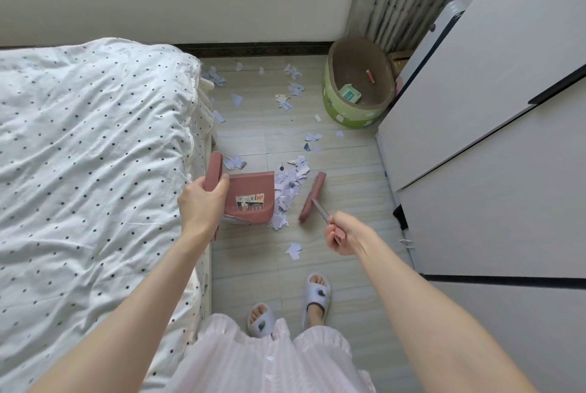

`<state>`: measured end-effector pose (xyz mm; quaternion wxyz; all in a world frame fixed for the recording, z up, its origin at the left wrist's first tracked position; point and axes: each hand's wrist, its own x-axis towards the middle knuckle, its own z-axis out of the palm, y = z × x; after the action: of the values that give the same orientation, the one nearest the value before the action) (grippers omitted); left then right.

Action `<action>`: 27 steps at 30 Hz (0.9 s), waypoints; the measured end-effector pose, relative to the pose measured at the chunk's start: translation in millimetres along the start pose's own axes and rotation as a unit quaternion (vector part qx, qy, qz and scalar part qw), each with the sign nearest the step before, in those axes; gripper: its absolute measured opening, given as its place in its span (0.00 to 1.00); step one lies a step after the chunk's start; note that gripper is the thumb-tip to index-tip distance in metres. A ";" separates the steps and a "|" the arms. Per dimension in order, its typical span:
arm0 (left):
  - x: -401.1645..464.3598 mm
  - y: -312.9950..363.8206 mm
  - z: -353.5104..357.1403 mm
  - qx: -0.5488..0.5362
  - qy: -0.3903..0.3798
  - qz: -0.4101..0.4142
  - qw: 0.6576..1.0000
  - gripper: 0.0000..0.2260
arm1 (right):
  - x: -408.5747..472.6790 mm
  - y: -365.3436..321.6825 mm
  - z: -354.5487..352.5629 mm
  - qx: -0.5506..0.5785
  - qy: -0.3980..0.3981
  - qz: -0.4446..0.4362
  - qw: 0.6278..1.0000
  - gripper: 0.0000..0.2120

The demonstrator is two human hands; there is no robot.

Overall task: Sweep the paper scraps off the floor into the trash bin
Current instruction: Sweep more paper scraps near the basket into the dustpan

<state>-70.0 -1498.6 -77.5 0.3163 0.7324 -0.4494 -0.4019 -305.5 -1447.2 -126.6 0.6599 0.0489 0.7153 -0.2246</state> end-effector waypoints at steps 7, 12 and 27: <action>-4.5 -3.1 -17.5 -0.007 0.003 -0.014 1.000 0.14 | -17.3 26.8 3.1 0.022 0.026 0.013 0.999 0.15; -6.3 -7.3 -28.6 -0.016 0.017 -0.019 1.000 0.15 | -26.9 51.6 30.7 0.031 0.003 0.037 0.999 0.17; 7.5 -29.5 -44.0 -0.038 0.030 -0.018 0.999 0.16 | 4.6 49.2 72.2 0.177 -0.107 0.039 0.978 0.18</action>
<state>-17.6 -1489.3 -83.1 0.3496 0.7395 -0.4114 -0.4021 -221.5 -1432.1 -145.7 0.7219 0.1685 0.5867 -0.3261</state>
